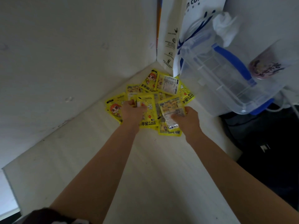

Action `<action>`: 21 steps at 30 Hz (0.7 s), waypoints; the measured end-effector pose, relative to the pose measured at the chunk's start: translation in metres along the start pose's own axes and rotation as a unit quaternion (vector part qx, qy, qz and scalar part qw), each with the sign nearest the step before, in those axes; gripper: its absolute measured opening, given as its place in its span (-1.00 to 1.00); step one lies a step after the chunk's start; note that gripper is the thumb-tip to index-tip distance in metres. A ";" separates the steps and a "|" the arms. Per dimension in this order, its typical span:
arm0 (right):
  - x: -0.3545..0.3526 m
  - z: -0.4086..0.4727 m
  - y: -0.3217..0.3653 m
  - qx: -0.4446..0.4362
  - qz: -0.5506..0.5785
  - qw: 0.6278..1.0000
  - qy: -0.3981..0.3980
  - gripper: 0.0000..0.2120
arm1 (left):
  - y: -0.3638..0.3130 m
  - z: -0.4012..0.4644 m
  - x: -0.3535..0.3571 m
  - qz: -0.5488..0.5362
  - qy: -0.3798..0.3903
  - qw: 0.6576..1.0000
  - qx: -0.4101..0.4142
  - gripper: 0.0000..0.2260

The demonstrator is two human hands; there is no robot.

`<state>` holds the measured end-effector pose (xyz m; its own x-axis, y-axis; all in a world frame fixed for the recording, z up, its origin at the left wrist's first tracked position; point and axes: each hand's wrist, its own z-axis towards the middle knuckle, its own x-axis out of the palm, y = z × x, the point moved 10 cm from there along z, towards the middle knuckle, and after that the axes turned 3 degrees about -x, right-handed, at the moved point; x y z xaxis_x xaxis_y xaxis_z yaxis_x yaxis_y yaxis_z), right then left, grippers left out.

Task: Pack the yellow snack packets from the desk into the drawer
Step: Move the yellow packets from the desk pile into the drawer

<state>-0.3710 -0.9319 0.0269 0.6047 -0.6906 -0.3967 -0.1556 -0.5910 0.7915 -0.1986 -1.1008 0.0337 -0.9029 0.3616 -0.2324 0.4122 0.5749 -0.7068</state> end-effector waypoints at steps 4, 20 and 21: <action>-0.010 -0.003 -0.003 0.001 0.018 1.000 -0.003 -0.80 | 0.007 -0.007 -0.019 -0.004 -0.012 1.000 0.002 -0.61; -0.066 -0.098 -0.030 -0.034 0.023 0.999 0.018 -0.81 | 0.084 -0.105 -0.066 -0.058 0.004 0.998 -0.005 -0.64; -0.069 -0.104 -0.032 -0.035 0.026 0.999 0.015 -0.81 | 0.088 -0.110 -0.067 -0.061 0.009 0.998 -0.008 -0.64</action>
<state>-0.3263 -0.8219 0.0770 0.6208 -0.7057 -0.3415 -0.1320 -0.5235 0.8418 -0.0886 -0.9941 0.0604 -0.9444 0.3006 -0.1332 0.3008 0.6265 -0.7190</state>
